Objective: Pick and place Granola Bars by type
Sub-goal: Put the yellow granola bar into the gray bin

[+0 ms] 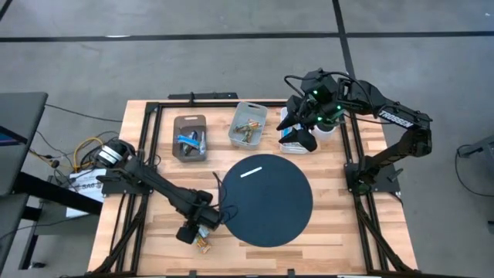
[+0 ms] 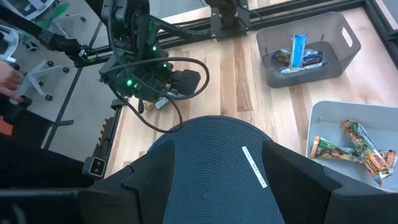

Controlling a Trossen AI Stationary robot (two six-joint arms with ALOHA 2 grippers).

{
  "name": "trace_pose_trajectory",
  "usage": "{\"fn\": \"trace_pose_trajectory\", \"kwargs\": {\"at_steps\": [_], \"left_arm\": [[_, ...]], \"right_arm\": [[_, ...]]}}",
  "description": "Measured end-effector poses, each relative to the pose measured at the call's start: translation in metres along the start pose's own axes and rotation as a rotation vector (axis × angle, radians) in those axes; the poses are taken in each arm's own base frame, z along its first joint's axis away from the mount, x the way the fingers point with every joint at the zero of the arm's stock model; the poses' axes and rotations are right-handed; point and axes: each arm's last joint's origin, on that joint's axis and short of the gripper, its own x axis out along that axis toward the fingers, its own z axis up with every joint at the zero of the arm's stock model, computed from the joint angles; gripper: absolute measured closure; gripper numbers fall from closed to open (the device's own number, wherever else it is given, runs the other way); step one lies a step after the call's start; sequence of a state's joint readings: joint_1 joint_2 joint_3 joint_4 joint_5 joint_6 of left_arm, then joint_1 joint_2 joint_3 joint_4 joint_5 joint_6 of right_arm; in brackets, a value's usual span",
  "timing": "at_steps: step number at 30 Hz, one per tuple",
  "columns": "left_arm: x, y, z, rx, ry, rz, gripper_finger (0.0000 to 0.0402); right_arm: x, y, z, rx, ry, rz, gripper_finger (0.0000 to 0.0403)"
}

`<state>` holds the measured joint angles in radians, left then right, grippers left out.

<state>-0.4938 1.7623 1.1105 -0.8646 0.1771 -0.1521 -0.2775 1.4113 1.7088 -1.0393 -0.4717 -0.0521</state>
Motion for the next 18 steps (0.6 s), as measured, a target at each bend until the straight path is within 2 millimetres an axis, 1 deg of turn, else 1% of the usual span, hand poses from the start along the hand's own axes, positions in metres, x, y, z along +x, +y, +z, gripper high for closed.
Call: {"fn": "trace_pose_trajectory", "kwargs": {"at_steps": [3, 8, 10, 13, 18], "left_arm": [[0.006, 0.002, -0.001, -0.019, 0.002, 0.058, 0.0223], [0.013, 0.004, -0.006, -0.057, 0.003, 0.054, 0.0225], [0.016, 0.004, -0.008, -0.075, 0.015, 0.042, 0.0233], [0.016, 0.004, -0.009, -0.089, 0.020, 0.027, 0.0266], [0.014, 0.005, -0.007, -0.141, 0.011, 0.023, 0.0356]], "right_arm": [[0.000, 0.000, 0.000, 0.000, 0.000, 0.001, 0.0171], [0.000, 0.000, 0.000, 0.000, 0.001, 0.001, 0.0171], [0.000, 0.000, 0.000, 0.000, 0.001, 0.001, 0.0171], [0.000, 0.000, 0.000, 0.000, 0.001, 0.001, 0.0171], [0.000, 0.000, 0.000, 0.000, 0.001, 0.001, 0.0171]]}}
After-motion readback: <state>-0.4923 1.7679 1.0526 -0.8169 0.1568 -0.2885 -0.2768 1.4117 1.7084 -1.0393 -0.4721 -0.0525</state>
